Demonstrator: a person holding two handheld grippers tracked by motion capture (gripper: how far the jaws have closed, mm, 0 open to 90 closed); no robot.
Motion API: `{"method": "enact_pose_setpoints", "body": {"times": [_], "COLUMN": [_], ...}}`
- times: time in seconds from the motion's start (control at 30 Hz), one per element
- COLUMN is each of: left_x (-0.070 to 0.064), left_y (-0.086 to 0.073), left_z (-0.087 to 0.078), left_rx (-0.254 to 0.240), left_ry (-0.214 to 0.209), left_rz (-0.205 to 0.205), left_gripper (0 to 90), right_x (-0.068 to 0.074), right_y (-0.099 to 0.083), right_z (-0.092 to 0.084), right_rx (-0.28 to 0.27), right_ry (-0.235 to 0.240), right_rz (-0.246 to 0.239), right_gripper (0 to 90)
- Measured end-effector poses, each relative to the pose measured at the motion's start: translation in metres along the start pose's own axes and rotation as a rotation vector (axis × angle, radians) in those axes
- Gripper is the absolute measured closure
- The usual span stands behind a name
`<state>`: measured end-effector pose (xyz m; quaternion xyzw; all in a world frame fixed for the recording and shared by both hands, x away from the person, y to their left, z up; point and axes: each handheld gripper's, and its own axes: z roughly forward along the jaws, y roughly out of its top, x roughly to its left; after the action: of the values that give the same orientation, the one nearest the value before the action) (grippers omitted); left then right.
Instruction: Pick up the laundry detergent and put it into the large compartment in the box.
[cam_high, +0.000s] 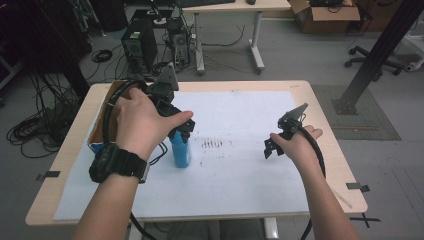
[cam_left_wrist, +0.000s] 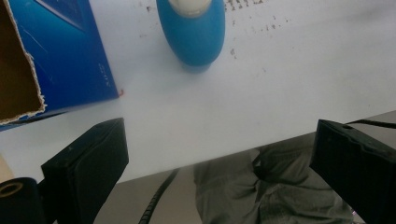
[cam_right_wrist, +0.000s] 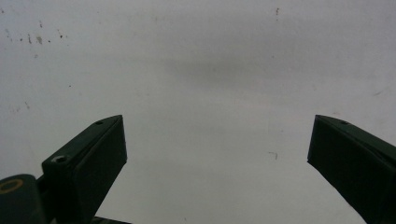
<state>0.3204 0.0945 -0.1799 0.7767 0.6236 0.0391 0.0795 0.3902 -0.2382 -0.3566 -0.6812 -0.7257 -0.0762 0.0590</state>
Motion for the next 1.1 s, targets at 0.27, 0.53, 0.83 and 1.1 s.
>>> {"method": "enact_pose_setpoints", "body": {"times": [0.27,0.53,0.83,1.1], "left_x": [-0.004,-0.007,-0.004,-0.001], "left_y": [0.003,0.005,0.012,0.02], "left_z": [-0.005,-0.01,-0.015,-0.016], "left_rx": [0.0,-0.01,-0.02,-0.029], "left_ry": [0.005,0.013,0.009,0.009], "left_rz": [0.005,0.005,-0.007,-0.02], "left_gripper": [4.6,4.6,4.6,4.6], "right_x": [0.0,-0.001,0.0,0.002], "right_y": [-0.001,-0.001,-0.003,-0.003], "right_z": [-0.001,-0.003,-0.004,-0.006], "right_rx": [0.004,-0.002,-0.01,-0.012], "right_ry": [0.008,0.012,0.012,0.008], "right_rz": [0.001,-0.004,-0.019,-0.02], "right_gripper": [4.8,4.8,4.7,4.8]}}
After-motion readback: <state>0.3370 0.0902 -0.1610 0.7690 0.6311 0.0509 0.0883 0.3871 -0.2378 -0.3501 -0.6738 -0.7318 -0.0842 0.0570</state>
